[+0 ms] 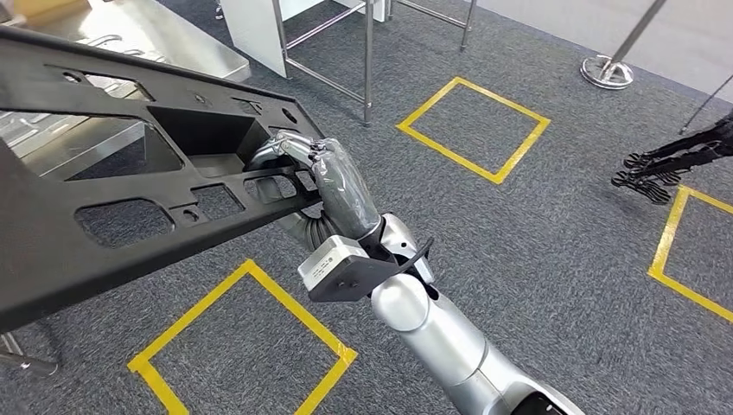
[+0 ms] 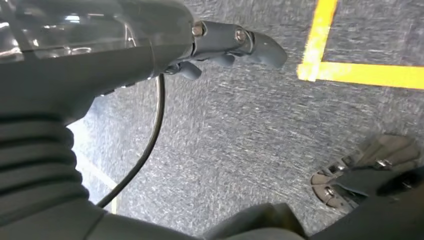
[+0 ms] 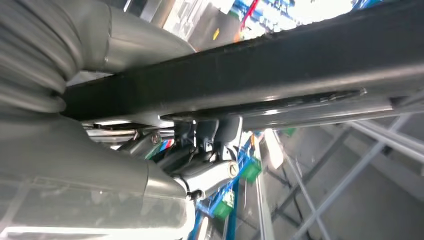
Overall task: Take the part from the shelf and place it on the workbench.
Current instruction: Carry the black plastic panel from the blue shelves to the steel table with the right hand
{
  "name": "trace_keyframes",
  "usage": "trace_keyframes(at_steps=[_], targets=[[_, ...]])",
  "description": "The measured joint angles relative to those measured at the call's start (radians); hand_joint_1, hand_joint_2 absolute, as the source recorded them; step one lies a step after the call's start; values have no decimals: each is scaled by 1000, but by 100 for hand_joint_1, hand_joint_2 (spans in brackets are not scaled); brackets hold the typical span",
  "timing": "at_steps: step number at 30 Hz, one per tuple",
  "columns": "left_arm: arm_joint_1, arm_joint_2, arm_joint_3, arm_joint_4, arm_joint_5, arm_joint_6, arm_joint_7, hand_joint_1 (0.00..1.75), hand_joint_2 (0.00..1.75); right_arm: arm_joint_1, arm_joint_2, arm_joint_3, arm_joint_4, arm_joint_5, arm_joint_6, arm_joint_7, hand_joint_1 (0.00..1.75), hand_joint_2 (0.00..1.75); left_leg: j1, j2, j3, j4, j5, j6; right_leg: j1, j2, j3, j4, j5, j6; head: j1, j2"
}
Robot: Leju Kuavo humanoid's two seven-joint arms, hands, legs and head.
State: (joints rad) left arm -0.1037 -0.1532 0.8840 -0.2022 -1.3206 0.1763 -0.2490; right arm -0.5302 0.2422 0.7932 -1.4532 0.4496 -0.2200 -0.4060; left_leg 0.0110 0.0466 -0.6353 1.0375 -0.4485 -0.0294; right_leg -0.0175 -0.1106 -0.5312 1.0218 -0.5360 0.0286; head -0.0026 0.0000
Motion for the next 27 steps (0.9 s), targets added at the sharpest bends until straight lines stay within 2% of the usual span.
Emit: trace_keyframes(at_steps=[2, 3, 4, 5, 6, 7, 8, 9, 10, 11, 12, 13, 14, 15, 16, 17, 19, 21, 22, 23, 24, 26, 27], targets=[[0, 2, 0, 0, -1, 1, 3, 0, 175, -3, 0, 2, 0, -1, -1, 0, 175, 175, 2, -26, 4, -3, 1, 15, -3, 40, -19, 52, -36, 5, 4, 0], [-1, 2, 0, 0, -1, 1, 4, 0, 175, -3, -1, 3, 0, -1, -2, 0, 175, 175, 3, -39, 4, -4, 1, 19, -3, 68, -48, 113, -64, 4, 9, 0], [-2, 2, 0, 0, -2, 1, 5, 0, 175, -2, -4, 4, 0, -2, -2, 0, 175, 175, 3, -54, 3, -3, 2, 23, -2, 85, -86, 187, -93, 3, 15, 0], [-3, 2, 0, 0, -2, 1, 5, 0, 175, 0, -6, 5, 0, -2, -2, 0, 175, 175, 3, -69, 3, -3, 2, 24, -1, 93, -122, 251, -112, 2, 20, 0], [-3, 3, 0, 0, -3, 1, 6, 0, 175, 2, -9, 6, 1, -3, -2, 1, 175, 175, 2, -85, 3, -3, 2, 25, 0, 97, -149, 292, -115, 1, 25, 0], [-2, 3, 1, 0, -3, 1, 7, 0, 175, 3, -11, 6, 1, -4, -2, 1, 175, 175, 2, -100, 4, -3, 2, 25, 1, 100, -157, 290, -97, -1, 28, 0], [-1, 3, 1, 0, -4, 1, 8, 0, 175, 4, -11, 7, 2, -4, -2, 1, 175, 175, 3, -116, 5, -2, 2, 25, 1, 105, -145, 248, -61, -3, 31, 0], [-1, 3, 1, 0, -5, 1, 8, 0, 175, 3, -12, 7, 2, -4, -2, 1, 175, 175, 4, -131, 5, -2, 2, 24, 0, 122, -120, 180, -18, -5, 35, 0], [-1, 4, 0, 0, -6, 1, 8, 0, 175, 3, -12, 8, 2, -5, -2, 1, 175, 175, 3, -145, 4, -1, 3, 21, -1, 149, -93, 114, 14, -6, 37, 0], [-2, 4, 0, 0, -7, 1, 8, 0, 175, 2, -12, 8, 2, -5, -2, 1, 175, 175, 4, -158, 0, 1, 4, 17, -4, 174, -71, 61, 31, -7, 38, 0], [-2, 4, 0, 0, -8, 1, 8, 0, 175, 2, -12, 8, 2, -6, -3, 1, 175, 175, 5, -169, -4, 1, 6, 12, -5, 193, -58, 30, 36, -7, 37, 0], [-1, 4, 0, 0, -8, 1, 8, 0, 175, 3, -12, 8, 2, -7, -3, 1, 175, 175, 7, -179, -9, 0, 9, 5, -5, 199, -53, 21, 30, -8, 35, 0], [0, 4, 0, 0, -8, 1, 8, 0, 175, 3, -11, 8, 2, -7, -3, 1, 175, 175, 11, -189, -12, -3, 13, -2, -5, 192, -50, 17, 29, -10, 34, 0], [2, 5, 0, 0, -8, 1, 7, 0, 175, 3, -10, 8, 2, -7, -4, 2, 175, 175, 13, -188, -14, -4, 14, -8, -6, 180, -48, 15, 31, -14, 32, 0], [3, 6, 0, 0, -8, 1, 7, 0, 175, 2, -8, 8, 2, -7, -4, 2, 175, 175, 11, -169, -18, 4, 9, -12, -8, 168, -45, 12, 32, -19, 28, 0], [3, 6, 0, 0, -9, 0, 7, 0, 175, 1, -6, 8, 2, -7, -4, 1, 175, 175, 8, -141, -27, 27, -5, -15, -11, 154, -42, 9, 33, -24, 21, 0], [0, 6, 0, 0, -10, 0, 7, 0, 175, 2, -4, 8, 2, -8, -6, 1, 175, 175, 3, -77, -76, 142, -62, -18, -12, 124, -36, 7, 32, -32, 6, 0], [-3, 7, 0, 0, -11, 0, 7, 0, 175, 3, -5, 8, 2, -9, -7, 2, 175, 175, 5, -56, -131, 266, -107, -20, -10, 93, -34, 8, 29, -34, 1, 0], [-3, 7, 0, 0, -11, 0, 7, 0, 175, 3, -5, 8, 2, -9, -7, 2, 175, 175, 7, -54, -137, 281, -104, -21, -10, 80, -32, 8, 28, -34, 0, 0], [-3, 8, 0, 0, -12, 0, 8, 0, 175, 4, -5, 8, 2, -9, -8, 2, 175, 175, 8, -50, -121, 253, -83, -21, -11, 69, -30, 8, 25, -32, -1, 0], [-2, 10, 0, 0, -13, 0, 8, 0, 175, 3, -5, 8, 2, -10, -9, 2, 175, 175, 9, -39, -87, 189, -50, -21, -12, 58, -26, 8, 22, -29, -2, 0], [-4, 12, 0, 0, -15, -1, 9, 0, 175, 3, -5, 8, 2, -10, -11, 2, 175, 175, 2, 10, -16, 54, -5, -20, -9, 42, -17, 8, 15, -21, -5, 0], [-6, 12, 0, 0, -16, -1, 9, 0, 175, 2, -4, 8, 2, -10, -11, 2, 175, 175, -3, 28, 2, 16, 3, -17, -5, 34, -14, 7, 13, -17, -6, 0]])
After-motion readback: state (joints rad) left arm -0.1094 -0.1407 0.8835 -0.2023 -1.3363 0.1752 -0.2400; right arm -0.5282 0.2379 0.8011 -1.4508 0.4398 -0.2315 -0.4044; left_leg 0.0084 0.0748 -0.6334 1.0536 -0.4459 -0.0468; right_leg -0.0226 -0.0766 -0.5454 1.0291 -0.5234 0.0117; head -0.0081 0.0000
